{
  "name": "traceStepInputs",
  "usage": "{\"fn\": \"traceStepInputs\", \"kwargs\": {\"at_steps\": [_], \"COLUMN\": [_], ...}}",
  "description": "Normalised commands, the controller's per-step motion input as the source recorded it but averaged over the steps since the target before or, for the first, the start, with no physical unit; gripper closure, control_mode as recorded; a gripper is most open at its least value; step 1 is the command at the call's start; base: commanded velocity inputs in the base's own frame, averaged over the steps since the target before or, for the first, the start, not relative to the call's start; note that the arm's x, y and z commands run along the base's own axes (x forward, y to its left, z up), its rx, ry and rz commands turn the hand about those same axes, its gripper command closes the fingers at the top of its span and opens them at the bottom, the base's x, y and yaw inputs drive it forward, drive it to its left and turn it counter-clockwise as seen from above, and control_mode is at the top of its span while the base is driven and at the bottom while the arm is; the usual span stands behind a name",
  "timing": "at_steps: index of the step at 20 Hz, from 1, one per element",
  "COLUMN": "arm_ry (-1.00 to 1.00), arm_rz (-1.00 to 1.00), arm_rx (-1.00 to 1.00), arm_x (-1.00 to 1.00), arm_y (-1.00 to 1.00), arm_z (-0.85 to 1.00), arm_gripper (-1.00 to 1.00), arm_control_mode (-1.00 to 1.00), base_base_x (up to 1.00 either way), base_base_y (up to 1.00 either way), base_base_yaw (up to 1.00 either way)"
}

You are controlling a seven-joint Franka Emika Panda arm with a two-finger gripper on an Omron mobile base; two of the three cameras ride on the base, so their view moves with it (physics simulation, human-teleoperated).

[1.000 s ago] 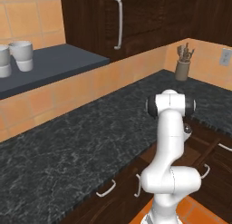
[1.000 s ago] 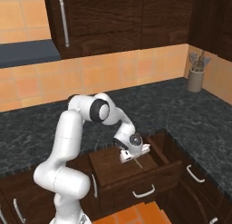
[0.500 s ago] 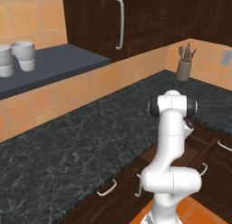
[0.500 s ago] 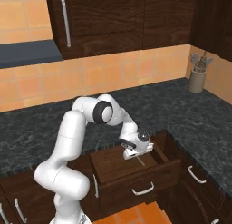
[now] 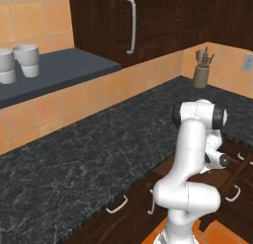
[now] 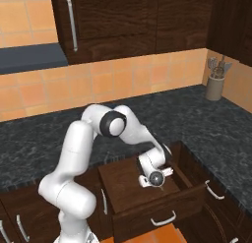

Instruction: Take a straw from the drawer in front and place it inside the glass cup on the dining counter.

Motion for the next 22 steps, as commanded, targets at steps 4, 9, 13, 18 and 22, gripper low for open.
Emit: {"fn": "traceStepInputs", "kwargs": {"at_steps": [4, 9, 13, 18, 22], "arm_ry": [-0.09, 0.11, 0.3, 0.26, 0.34], "arm_rz": [-0.05, -0.01, 0.0, 0.0, 0.04], "arm_rx": [0.08, 0.01, 0.0, -0.09, -0.19], "arm_x": [-0.36, -0.16, -0.54, -0.78, -0.16], "arm_y": [-0.32, -0.14, -0.39, -0.07, 0.25], "arm_z": [1.0, 1.0, 1.0, 1.0, 1.0], "arm_gripper": [1.0, 1.0, 1.0, 1.0, 1.0], "arm_control_mode": [-1.0, -1.0, -1.0, -1.0, -1.0], "base_base_x": [0.0, 0.0, 0.0, 0.0, 0.0], "base_base_y": [0.0, 0.0, 0.0, 0.0, 0.0], "base_base_yaw": [0.0, 0.0, 0.0, 0.0, 0.0]}}
